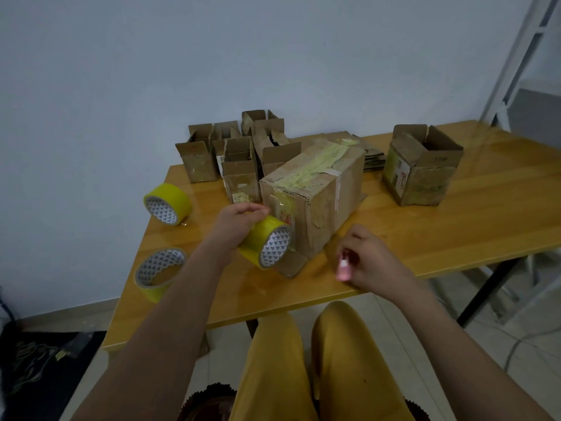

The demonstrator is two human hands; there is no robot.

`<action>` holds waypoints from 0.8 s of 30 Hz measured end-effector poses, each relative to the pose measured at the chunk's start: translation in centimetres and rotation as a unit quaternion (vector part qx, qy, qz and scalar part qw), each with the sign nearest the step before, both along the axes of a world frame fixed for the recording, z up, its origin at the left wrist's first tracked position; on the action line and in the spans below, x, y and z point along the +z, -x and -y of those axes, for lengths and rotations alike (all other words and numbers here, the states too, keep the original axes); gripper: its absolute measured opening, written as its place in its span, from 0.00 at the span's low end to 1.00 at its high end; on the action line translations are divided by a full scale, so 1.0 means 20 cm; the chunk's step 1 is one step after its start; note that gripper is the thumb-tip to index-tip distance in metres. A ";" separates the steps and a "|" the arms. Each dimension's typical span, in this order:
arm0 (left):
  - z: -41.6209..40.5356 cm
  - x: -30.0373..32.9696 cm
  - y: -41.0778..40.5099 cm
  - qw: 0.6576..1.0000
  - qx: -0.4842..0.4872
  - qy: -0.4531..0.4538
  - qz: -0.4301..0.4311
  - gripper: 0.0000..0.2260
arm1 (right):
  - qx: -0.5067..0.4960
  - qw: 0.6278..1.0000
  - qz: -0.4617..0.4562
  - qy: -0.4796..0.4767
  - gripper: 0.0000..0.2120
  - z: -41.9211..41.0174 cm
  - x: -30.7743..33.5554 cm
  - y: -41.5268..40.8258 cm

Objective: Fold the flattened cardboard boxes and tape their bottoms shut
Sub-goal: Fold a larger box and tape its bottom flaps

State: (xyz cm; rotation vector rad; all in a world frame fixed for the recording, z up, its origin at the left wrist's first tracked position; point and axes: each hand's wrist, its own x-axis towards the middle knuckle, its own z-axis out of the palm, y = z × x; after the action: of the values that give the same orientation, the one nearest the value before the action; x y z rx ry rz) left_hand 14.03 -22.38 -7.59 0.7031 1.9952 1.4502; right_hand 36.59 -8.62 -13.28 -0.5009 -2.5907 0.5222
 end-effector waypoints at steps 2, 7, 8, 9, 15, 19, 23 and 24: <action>-0.01 0.00 0.00 1.000 0.007 -0.001 0.003 0.01 | -0.016 0.993 -0.094 0.069 0.09 0.02 0.04 -0.02; -0.03 0.02 -0.04 1.000 0.025 -0.014 0.012 0.01 | 0.039 0.888 -0.289 0.356 0.06 0.17 0.22 0.00; -0.04 0.02 -0.04 0.999 0.027 -0.015 0.015 0.01 | 0.053 0.873 -0.310 0.372 0.08 0.18 0.24 0.02; -0.04 0.02 -0.04 0.999 0.030 -0.014 0.018 0.01 | 0.067 0.864 -0.324 0.379 0.08 0.19 0.25 0.04; -0.02 0.02 -0.03 0.999 0.026 -0.013 0.023 0.02 | 0.090 0.858 -0.330 0.383 0.07 0.24 0.22 0.14; -0.02 0.02 -0.02 0.999 0.021 -0.015 0.020 0.01 | 0.033 0.884 -0.346 0.312 0.07 0.27 0.18 0.24; -0.02 0.03 -0.01 1.000 0.010 -0.013 0.013 0.02 | 0.030 0.918 -0.357 0.171 0.07 0.25 0.17 0.32; -0.01 0.03 0.00 1.000 0.008 -0.014 0.011 0.02 | 0.029 0.922 -0.358 0.142 0.08 0.25 0.16 0.33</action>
State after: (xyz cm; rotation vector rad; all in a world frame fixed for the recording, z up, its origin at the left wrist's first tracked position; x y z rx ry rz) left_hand 14.04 -22.10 -7.05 0.6822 1.9724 1.4920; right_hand 29.92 -13.67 -10.00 -0.2510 -1.8382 0.9127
